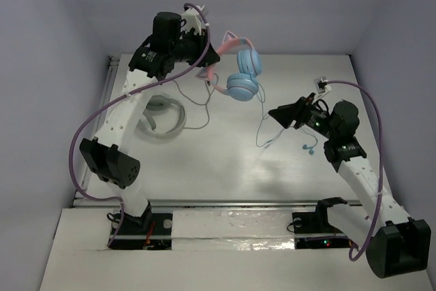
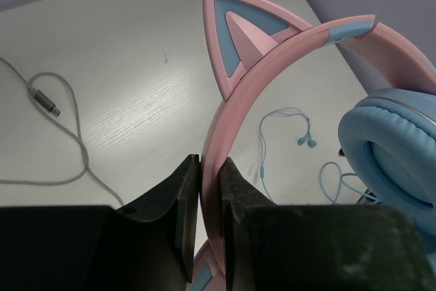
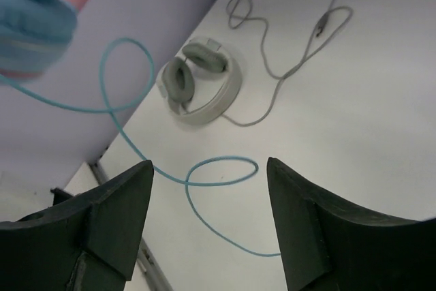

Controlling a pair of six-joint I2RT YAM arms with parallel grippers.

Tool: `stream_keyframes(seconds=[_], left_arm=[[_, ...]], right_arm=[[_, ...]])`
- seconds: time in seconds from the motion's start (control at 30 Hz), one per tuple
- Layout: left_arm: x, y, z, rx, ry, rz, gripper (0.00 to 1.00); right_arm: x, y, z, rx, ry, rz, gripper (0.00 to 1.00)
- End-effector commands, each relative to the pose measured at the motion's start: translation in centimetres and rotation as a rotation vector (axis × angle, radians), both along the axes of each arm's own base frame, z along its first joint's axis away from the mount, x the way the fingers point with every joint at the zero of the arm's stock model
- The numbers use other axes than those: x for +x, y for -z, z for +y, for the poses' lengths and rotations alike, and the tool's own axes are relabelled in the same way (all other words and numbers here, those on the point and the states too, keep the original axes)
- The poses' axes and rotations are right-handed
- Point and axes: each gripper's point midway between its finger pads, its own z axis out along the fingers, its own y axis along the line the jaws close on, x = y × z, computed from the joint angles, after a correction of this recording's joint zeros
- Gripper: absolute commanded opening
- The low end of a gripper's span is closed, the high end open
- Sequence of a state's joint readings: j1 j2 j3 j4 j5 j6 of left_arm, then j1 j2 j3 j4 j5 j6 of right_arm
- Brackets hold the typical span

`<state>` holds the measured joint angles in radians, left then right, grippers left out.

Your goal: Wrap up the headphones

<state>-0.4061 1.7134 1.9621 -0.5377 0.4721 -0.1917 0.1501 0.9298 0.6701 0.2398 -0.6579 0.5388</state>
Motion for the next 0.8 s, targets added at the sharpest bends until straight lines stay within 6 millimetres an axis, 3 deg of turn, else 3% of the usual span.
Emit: stream_keyframes(seconds=[0.0, 0.13, 0.4, 0.63, 0.73, 0.77], left_arm=[[-1.5, -8.3, 0.0, -0.160, 0.026, -0.143, 0.00], [-2.3, -10.9, -0.3, -0.231, 0.059, -0.166, 0.00], [-3.5, -12.5, -0.7, -0.277, 0.104, -0.172, 0.00], [-3.9, -13.0, -0.7, -0.291, 0.111, -0.169, 0.00], [-4.1, -13.3, -0.7, -0.299, 0.111, -0.166, 0.00], [-4.1, -13.4, -0.7, -0.303, 0.112, -0.168, 0.00]], right_arm=[[-2.3, -1.6, 1.5, 0.050, -0.154, -0.109, 0.72], [-2.4, -1.3, 1.8, 0.051, -0.167, -0.121, 0.73], [-0.5, 0.3, 2.5, 0.050, -0.163, -0.091, 0.75], [-1.0, 2.1, 6.9, -0.020, -0.248, -0.099, 0.77], [0.0, 3.3, 6.9, -0.018, -0.220, -0.077, 0.69], [0.3, 3.7, 6.8, -0.017, -0.208, -0.069, 0.58]])
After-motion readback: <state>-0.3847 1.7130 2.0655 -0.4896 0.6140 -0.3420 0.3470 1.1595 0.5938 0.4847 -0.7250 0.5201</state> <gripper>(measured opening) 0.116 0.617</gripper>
